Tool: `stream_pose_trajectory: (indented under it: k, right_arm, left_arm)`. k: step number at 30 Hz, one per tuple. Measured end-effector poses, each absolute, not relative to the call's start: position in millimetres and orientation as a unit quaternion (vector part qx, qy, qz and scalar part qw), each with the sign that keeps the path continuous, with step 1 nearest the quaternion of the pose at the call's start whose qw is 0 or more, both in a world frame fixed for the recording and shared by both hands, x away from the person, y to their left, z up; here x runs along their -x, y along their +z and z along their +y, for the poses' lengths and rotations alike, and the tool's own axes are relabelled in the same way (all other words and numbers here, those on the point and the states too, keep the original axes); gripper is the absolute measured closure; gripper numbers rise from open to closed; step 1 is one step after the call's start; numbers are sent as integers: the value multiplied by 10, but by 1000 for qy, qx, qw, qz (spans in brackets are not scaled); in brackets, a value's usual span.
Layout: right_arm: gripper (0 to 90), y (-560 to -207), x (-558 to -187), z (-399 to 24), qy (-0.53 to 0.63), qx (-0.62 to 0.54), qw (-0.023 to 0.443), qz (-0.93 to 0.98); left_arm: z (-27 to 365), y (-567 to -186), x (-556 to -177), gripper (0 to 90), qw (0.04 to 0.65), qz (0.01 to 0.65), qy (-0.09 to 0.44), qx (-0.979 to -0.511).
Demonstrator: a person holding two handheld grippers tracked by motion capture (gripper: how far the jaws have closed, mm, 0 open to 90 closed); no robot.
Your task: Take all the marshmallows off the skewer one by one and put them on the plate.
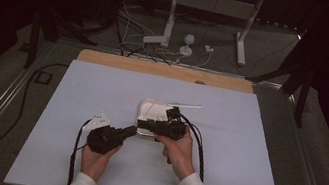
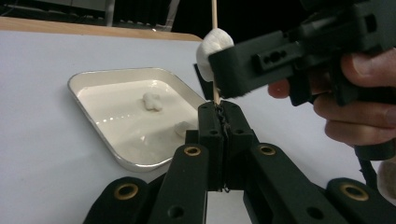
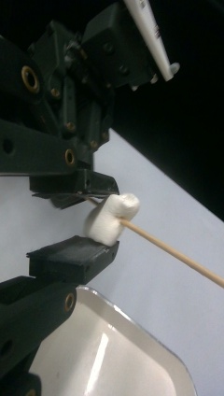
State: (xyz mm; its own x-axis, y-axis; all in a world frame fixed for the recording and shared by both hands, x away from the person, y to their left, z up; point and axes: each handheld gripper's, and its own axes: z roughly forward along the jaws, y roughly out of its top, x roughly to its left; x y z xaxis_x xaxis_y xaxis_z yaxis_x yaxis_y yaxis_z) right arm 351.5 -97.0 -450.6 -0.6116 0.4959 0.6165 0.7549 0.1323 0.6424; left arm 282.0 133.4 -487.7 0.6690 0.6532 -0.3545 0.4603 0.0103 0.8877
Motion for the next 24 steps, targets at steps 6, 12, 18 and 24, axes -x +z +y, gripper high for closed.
stream_pose_trajectory:
  k: [6,12,18,24]
  right_arm:
    - [750,-4485,-3515,-978,-519,429,120,-730]
    - [770,-4420,-3519,-1002,-525,430,107,-727]
    - [777,-4358,-3542,-1045,-531,434,99,-721]
    - [778,-4305,-3569,-1085,-531,428,95,-725]
  left_arm:
    - [1320,-4875,-2815,900,591,395,80,-699]
    - [1331,-4870,-2814,900,595,391,77,-698]
    - [1337,-4864,-2810,900,598,387,77,-698]
    - [1334,-4861,-2803,900,601,382,76,-698]
